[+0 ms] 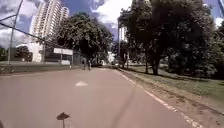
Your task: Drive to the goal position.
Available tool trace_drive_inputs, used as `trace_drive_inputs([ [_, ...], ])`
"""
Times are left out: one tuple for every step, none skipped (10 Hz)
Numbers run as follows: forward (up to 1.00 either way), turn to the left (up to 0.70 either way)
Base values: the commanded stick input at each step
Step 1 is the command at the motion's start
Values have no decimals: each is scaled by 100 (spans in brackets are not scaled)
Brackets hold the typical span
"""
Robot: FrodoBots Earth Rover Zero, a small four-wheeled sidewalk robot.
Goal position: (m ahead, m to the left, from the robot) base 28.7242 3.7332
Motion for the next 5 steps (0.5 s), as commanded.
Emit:
trace_drive_inputs([
  [70, 0],
  [70, 0],
  [70, 0],
  [70, 0],
  [70, 0],
])
